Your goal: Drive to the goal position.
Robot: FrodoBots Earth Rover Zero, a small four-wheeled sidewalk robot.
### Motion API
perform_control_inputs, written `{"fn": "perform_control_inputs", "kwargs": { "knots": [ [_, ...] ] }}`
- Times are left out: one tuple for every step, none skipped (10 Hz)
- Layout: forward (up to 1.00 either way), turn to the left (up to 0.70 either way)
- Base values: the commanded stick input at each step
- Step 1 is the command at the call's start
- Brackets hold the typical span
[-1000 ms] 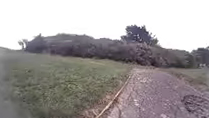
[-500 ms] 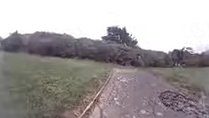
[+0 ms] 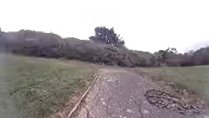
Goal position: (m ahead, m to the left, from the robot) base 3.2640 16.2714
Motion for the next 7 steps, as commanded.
{"fn": "perform_control_inputs", "kwargs": {
  "knots": [
    [0.70,0.00],
    [0.70,0.00],
    [0.70,0.00],
    [0.70,0.00],
    [0.70,0.00],
    [0.70,0.07],
    [0.70,0.08]
  ]
}}
